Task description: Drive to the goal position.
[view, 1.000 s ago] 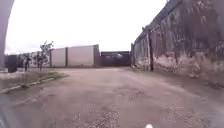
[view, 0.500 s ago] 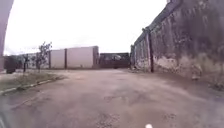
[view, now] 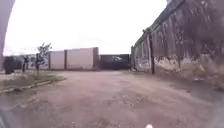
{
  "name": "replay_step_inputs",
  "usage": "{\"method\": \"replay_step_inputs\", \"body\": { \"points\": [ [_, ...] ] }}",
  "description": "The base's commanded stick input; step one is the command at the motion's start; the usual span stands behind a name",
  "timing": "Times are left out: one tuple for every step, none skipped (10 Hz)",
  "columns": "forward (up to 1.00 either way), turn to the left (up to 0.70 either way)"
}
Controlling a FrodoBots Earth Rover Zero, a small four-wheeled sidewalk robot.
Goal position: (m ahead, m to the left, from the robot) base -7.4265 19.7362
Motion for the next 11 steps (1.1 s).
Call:
{"method": "replay_step_inputs", "body": {
  "points": [
    [0.30, 0.00],
    [0.30, 0.00],
    [0.30, 0.00],
    [0.30, 0.00],
    [0.30, 0.00],
    [0.30, 0.00],
    [0.30, 0.00],
    [0.30, 0.00],
    [0.30, 0.00],
    [0.30, 0.00],
    [0.30, 0.00]
  ]
}}
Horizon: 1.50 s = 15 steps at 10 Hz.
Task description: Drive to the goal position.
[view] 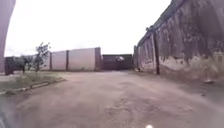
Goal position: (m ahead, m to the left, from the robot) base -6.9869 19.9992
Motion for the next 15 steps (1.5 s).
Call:
{"method": "replay_step_inputs", "body": {
  "points": [
    [0.30, 0.00],
    [0.30, 0.00],
    [0.30, 0.00],
    [0.30, 0.00],
    [0.30, 0.00],
    [0.30, 0.00],
    [0.30, 0.00],
    [0.30, 0.00],
    [0.30, 0.00],
    [0.30, 0.00],
    [0.30, 0.00],
    [0.30, 0.00],
    [0.30, 0.00],
    [0.30, 0.00],
    [0.30, 0.00]
  ]
}}
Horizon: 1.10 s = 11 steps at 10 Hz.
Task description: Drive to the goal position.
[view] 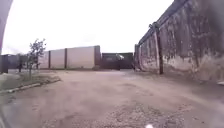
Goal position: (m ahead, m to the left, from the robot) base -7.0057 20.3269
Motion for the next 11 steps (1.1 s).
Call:
{"method": "replay_step_inputs", "body": {
  "points": [
    [0.30, 0.00],
    [0.30, 0.00],
    [0.30, 0.00],
    [0.30, 0.00],
    [0.30, 0.00],
    [0.30, 0.00],
    [0.30, 0.00],
    [0.30, 0.00],
    [0.30, 0.00],
    [0.30, 0.00],
    [0.30, 0.00]
  ]
}}
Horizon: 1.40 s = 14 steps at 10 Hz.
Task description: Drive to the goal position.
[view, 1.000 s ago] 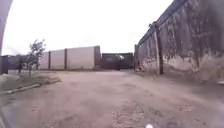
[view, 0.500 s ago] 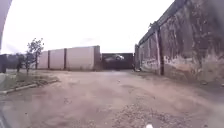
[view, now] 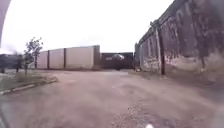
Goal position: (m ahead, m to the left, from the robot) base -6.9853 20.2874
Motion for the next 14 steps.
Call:
{"method": "replay_step_inputs", "body": {
  "points": [
    [0.30, 0.00],
    [0.30, 0.00],
    [0.30, 0.00],
    [0.30, 0.00],
    [0.30, 0.00],
    [0.30, 0.00],
    [0.30, 0.00],
    [0.30, 0.00],
    [0.30, 0.00],
    [0.30, 0.00],
    [0.30, 0.00],
    [0.30, 0.00],
    [0.30, 0.00],
    [0.30, 0.00]
  ]
}}
